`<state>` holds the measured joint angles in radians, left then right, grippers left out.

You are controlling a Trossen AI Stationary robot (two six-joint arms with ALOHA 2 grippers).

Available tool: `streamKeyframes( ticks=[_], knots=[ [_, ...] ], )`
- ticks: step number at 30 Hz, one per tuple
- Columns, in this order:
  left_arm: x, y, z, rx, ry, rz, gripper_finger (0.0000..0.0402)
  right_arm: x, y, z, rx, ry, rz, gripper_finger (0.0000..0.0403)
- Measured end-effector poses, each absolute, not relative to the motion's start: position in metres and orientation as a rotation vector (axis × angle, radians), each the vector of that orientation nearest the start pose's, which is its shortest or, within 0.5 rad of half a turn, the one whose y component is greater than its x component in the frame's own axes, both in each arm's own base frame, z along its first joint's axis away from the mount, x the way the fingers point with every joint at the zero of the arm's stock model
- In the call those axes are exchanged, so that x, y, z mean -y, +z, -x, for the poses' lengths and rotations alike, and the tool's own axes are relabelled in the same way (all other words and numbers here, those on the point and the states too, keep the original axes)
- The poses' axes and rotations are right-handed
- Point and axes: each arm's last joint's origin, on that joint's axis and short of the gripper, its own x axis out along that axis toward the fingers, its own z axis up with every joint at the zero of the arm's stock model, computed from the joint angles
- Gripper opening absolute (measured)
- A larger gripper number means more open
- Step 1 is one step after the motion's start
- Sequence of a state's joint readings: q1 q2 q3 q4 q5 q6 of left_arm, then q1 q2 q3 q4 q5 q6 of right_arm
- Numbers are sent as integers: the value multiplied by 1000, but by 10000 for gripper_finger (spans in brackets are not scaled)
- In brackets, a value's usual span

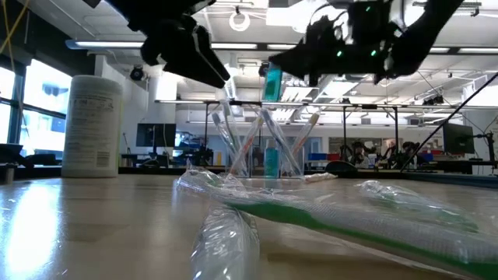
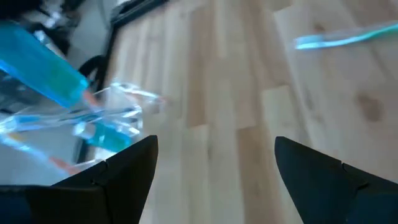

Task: Pick & Place toothbrushing station
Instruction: Put the top mouthwash into the transparent organizer

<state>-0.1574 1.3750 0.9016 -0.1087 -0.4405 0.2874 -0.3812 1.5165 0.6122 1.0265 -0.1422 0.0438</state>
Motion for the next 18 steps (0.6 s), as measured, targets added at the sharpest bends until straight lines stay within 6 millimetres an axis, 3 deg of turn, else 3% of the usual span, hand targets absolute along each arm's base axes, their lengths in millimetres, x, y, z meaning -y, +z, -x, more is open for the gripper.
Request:
streamKeyframes(
  ticks=[4, 9, 18],
  knots=[
    [33, 252, -290, -605, 224, -452, 319, 131, 211, -296, 101, -281, -33, 91],
    [33, 251, -290, -611, 227, -414, 319, 141, 190, -313, 56, -490, -98, 91],
    [33, 251, -290, -598, 252, -325, 319, 150, 193, -321, 46, -650, -122, 91]
  ],
)
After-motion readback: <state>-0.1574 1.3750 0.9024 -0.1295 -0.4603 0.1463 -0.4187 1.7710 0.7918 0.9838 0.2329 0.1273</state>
